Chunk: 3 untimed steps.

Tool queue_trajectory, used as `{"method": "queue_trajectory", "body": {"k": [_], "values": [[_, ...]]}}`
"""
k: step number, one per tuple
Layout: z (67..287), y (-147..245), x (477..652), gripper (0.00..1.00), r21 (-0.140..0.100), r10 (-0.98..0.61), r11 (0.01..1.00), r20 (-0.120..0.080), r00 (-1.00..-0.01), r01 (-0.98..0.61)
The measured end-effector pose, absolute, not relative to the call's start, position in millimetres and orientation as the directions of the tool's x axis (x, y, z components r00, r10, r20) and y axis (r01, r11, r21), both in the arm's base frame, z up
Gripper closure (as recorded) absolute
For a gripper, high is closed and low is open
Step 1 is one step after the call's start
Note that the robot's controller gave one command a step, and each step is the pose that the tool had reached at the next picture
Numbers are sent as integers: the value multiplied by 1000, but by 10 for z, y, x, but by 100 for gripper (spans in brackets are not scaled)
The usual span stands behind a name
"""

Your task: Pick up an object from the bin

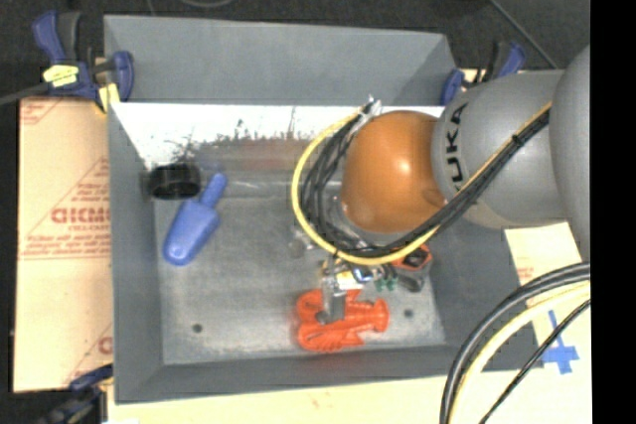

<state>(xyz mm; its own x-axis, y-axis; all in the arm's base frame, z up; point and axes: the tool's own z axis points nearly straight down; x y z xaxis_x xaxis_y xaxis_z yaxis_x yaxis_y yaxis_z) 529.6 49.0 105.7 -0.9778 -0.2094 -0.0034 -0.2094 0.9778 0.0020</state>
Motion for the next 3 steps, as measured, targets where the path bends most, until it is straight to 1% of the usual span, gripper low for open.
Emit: {"method": "queue_trajectory", "body": {"k": [1, 2, 3], "values": [[721, 88, 5066, 100, 1, -130, 991, -2, -991, -130], [721, 88, 5066, 100, 1, -130, 992, -1, -992, -130], [2220, 97, 5016, 100, 0, -104, 995, -4, -995, -104]]}}
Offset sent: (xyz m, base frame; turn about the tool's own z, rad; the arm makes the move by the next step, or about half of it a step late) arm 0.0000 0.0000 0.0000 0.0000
